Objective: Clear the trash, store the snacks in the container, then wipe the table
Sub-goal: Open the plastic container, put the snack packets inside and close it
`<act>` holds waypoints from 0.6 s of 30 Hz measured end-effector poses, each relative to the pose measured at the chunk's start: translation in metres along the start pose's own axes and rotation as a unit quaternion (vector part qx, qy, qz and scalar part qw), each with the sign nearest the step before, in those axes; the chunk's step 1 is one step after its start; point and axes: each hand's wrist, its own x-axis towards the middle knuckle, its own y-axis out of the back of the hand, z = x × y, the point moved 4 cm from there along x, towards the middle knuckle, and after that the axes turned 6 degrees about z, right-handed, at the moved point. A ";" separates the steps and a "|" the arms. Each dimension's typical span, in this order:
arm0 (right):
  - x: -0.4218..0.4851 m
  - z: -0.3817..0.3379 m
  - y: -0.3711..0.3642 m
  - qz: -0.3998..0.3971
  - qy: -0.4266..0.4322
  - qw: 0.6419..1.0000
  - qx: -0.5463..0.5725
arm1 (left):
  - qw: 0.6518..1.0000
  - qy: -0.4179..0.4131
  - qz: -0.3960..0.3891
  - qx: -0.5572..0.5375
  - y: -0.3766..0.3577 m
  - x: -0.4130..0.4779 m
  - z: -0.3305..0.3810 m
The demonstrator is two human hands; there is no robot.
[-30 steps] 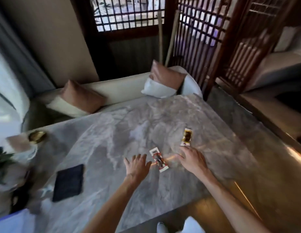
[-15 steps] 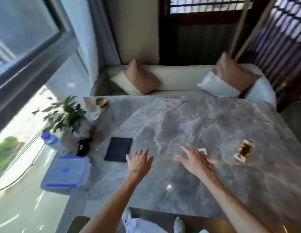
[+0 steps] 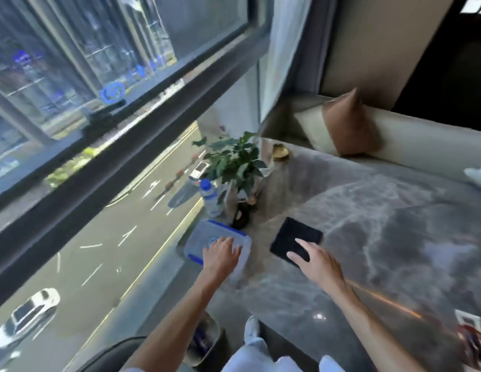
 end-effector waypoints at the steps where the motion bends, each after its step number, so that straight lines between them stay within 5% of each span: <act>1: 0.009 -0.013 -0.011 -0.014 -0.003 1.000 0.005 | 1.000 0.018 0.000 -0.016 0.004 0.008 -0.017; 9: 0.057 -0.080 -0.097 -0.123 -0.066 0.987 0.074 | 0.981 0.145 0.005 -0.131 0.014 0.054 -0.122; 18: 0.076 -0.109 -0.137 -0.186 -0.128 0.959 0.171 | 0.926 0.252 -0.087 -0.268 -0.009 0.073 -0.146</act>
